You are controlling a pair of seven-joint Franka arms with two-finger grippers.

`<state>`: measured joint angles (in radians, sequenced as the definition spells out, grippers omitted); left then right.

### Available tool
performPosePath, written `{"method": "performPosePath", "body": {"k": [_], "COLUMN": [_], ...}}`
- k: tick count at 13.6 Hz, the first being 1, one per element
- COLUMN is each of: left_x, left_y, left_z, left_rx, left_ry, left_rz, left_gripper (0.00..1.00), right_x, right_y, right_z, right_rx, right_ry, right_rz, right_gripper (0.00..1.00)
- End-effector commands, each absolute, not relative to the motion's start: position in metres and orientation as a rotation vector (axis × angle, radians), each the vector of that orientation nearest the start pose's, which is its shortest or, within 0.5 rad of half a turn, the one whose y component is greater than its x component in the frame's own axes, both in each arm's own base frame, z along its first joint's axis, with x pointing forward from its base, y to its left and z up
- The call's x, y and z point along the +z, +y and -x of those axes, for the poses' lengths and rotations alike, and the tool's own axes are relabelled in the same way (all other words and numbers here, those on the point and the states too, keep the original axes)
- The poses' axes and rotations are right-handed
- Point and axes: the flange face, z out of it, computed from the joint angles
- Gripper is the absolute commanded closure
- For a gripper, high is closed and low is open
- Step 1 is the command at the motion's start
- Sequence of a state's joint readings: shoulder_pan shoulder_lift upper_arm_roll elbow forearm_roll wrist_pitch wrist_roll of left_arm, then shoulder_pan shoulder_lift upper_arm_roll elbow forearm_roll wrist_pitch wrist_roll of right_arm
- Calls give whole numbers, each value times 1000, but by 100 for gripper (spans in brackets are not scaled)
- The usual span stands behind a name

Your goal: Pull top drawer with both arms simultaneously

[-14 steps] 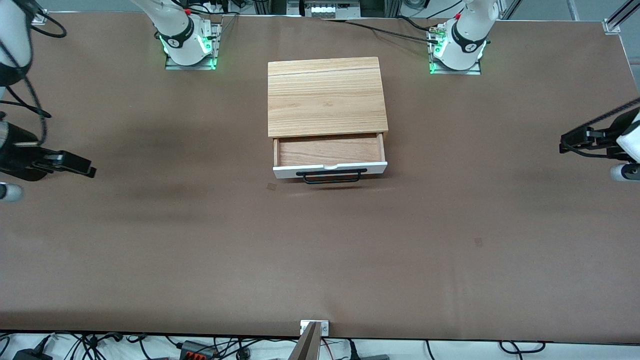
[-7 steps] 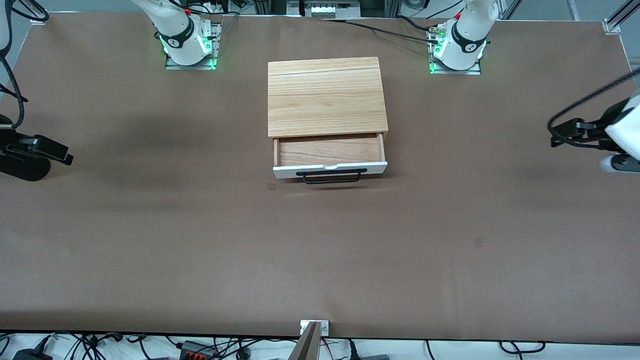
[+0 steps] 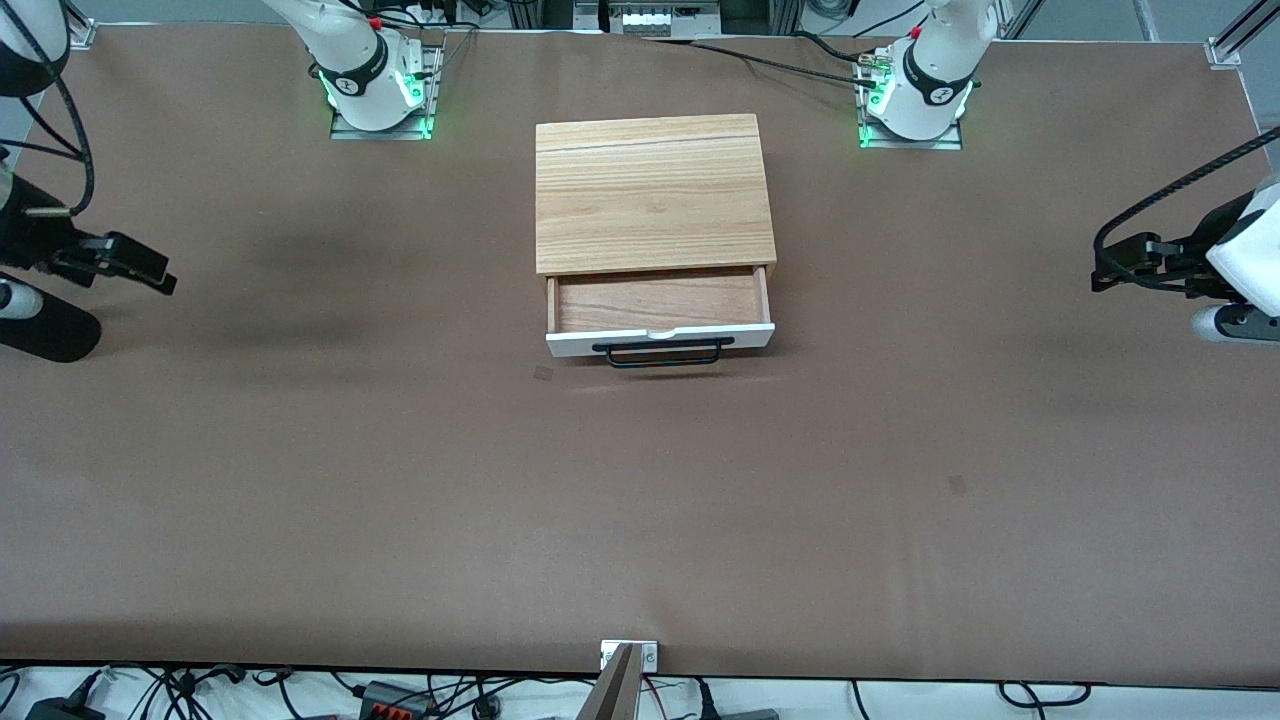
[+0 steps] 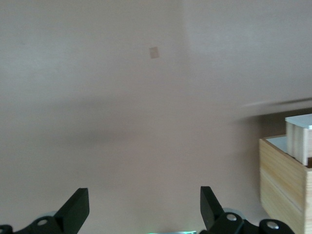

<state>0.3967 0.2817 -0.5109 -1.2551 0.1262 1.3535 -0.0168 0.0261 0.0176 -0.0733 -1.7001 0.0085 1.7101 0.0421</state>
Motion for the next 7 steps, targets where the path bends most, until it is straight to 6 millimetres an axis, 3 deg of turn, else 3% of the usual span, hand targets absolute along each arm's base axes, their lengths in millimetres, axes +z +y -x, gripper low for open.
{"method": "performPosePath", "body": {"k": [1, 3, 6, 7], "left_x": [617, 620, 611, 609], "left_y": [-18, -25, 2, 0], "left_z": [-604, -596, -580, -563], "left_rx": [188, 158, 210, 242], "left_ry": [129, 90, -10, -5], "left_rz": [3137, 3098, 3159, 3151], "left_gripper": [0, 0, 0, 0], "right_x": [571, 576, 577, 577], "right_y": [-22, -23, -9, -10], "right_z": [-551, -555, -554, -554], "right_rx": [-14, -29, -12, -14], "right_ry": [103, 87, -24, -15], "right_rz": [3150, 3151, 3154, 3154], "right_gripper": [0, 0, 0, 0]}}
